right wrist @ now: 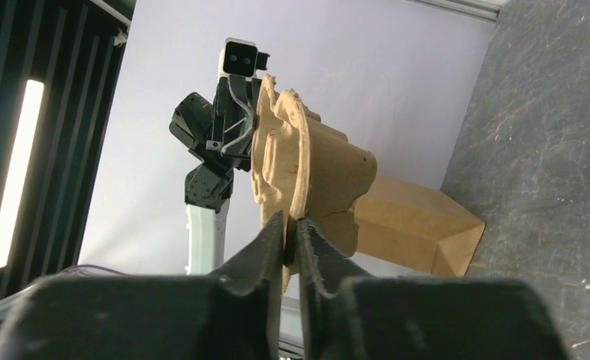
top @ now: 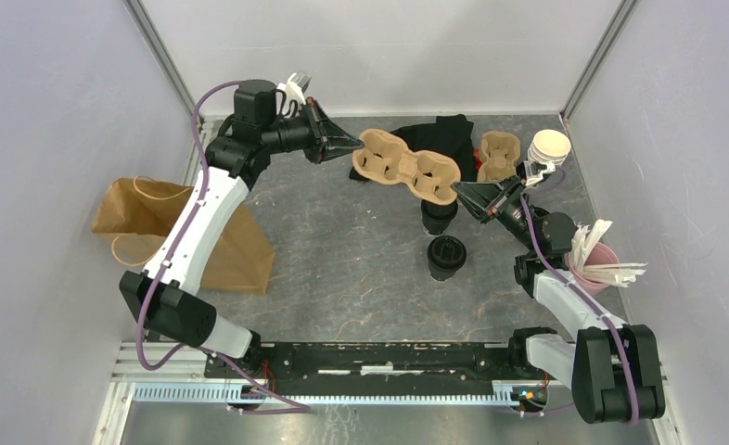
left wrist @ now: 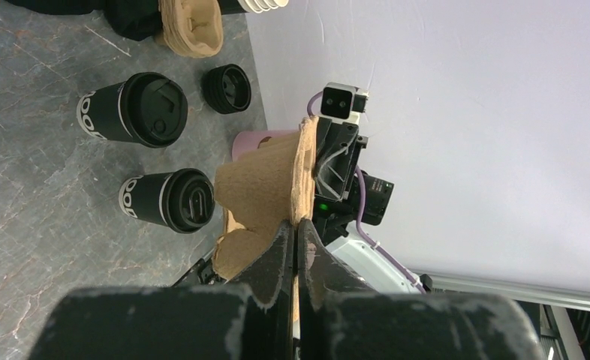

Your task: Pack the takeout coffee

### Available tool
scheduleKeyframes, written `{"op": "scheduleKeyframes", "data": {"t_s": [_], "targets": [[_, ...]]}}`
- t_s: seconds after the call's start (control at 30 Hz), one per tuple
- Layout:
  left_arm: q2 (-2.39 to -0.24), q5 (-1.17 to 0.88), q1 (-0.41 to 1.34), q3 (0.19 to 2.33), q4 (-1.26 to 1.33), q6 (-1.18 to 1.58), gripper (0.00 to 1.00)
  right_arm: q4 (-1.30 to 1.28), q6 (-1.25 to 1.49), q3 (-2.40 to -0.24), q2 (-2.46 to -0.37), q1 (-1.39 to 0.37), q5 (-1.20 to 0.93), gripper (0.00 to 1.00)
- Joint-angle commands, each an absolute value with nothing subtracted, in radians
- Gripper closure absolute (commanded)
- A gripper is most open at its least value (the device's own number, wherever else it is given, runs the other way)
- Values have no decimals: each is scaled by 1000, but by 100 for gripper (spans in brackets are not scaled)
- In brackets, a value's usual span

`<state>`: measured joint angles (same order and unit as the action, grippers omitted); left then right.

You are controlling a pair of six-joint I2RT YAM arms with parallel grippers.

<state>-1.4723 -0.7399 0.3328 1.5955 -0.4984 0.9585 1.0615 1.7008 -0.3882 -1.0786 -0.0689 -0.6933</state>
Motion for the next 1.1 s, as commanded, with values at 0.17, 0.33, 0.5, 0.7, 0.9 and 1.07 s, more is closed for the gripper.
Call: {"op": "scheduleKeyframes", "data": {"t_s": [0.17,0.33,0.5,0.7,0.9,1.07], "targets": [[-1414,-748,329,1559,-451,1002,88,1208,1767,-392,-1075,-63,-677,100],[-1379,-670,328,1583,-539,897,29,1137,1690,-405,-1034,-54,-696,100],[-1376,-296,328,1840,-948,629,2,451,1167,-638,-942,-5,-752,100],[-1320,267,328,2004,-1289,540,6,-349,457,-1107,-951,-7,-457,100],[-1268,545,327,1937,-1464,571,6,-365,392,-1168,-971,-47,-421,100],[-1236,568,328,1843,-1466,577,7,-346,392,-1171,-1008,-85,-449,100]]}}
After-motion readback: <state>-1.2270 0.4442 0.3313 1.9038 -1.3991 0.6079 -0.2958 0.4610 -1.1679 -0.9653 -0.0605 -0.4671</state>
